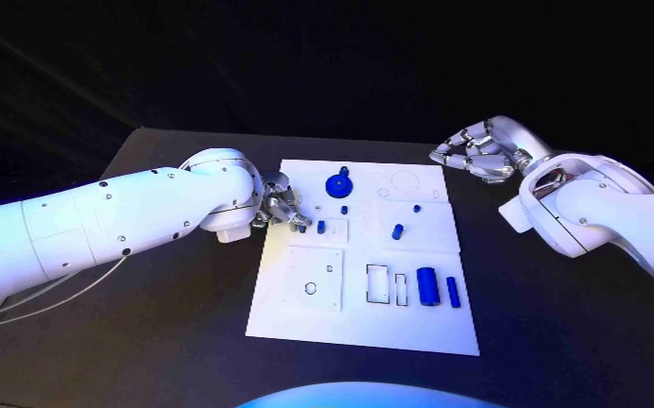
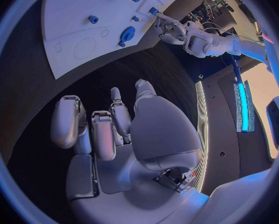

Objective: Assemble the parts on the task board

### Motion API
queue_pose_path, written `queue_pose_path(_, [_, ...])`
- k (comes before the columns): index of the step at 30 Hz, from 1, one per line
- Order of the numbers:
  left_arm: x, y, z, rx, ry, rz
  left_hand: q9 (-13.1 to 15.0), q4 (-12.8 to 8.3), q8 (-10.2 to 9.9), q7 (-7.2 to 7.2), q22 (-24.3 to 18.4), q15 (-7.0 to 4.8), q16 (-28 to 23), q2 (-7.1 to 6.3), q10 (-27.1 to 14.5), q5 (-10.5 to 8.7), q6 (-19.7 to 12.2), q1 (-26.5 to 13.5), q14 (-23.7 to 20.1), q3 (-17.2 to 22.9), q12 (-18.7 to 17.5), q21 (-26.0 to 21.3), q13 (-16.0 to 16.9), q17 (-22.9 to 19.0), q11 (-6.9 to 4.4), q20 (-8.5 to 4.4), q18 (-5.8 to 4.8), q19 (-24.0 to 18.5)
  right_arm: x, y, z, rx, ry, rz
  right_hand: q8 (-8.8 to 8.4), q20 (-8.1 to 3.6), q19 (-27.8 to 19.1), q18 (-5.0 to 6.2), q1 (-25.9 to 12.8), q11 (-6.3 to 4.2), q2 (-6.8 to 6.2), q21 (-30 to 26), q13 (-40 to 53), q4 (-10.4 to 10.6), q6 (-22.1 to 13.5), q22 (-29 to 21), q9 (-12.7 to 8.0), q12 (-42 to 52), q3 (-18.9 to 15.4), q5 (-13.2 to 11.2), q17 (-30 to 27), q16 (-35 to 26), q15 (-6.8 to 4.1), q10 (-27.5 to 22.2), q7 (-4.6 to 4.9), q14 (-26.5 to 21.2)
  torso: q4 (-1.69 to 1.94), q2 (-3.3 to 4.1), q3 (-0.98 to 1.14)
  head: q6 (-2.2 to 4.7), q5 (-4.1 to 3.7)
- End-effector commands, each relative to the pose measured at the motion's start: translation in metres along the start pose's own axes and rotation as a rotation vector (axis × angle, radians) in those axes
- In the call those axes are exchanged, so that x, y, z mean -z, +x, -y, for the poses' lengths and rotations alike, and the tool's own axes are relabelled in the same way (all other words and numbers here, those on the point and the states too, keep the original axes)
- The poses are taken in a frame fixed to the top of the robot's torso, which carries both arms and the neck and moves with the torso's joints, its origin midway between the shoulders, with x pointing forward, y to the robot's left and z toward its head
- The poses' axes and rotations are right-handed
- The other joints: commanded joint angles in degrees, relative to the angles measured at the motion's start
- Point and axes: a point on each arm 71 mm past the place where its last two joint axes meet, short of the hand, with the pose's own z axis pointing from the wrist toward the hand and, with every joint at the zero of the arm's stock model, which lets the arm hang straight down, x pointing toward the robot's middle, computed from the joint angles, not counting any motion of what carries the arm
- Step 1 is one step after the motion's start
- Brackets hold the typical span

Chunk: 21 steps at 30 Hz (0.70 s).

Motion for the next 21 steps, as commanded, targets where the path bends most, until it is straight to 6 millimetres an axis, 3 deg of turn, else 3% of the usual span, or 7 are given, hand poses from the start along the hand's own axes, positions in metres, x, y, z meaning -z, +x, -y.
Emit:
queue_pose_path(1, [0.0003,0.0019,0.0006,-0.015,0.001,-0.019,-0.09,0.08,-0.28,0.13,0.02,-0.47,0.23,-0.20,0.36,0.03,0.45,-0.30,1.45,-0.35,0.25,0.28,0.06,0.04,0.02,0.02,-0.63,0.34,0.0002,0.0009,-0.0004,0.006,-0.004,-0.007,0.38,-0.09,-0.19,0.62,0.12,-0.05,0.08,-0.31,-0.04,0.00,-0.11,2.00,0.06,-0.20,-0.21,0.17,7.31,-0.15,-0.33,-0.37,-0.09,3.96,0.02,0.00,-0.01,-0.02,0.03])
queue_pose_path(21, [0.0021,0.0039,0.0007,-0.028,0.005,-0.037,-0.48,-0.20,-0.23,-0.02,0.14,-0.55,0.23,-0.50,0.55,0.11,0.65,1.62,1.46,-2.78,0.59,0.34,0.57,0.05,-0.12,-0.05,-0.65,0.39,0.0005,0.0015,-0.0009,0.006,-0.006,-0.008,0.41,-0.10,-0.12,0.60,-0.01,-0.06,0.12,-0.22,0.06,0.11,-0.10,2.08,0.09,-0.11,-0.31,0.12,7.37,-0.12,-0.34,-0.26,-0.12,3.98,0.02,0.01,-0.02,-0.09,0.17])
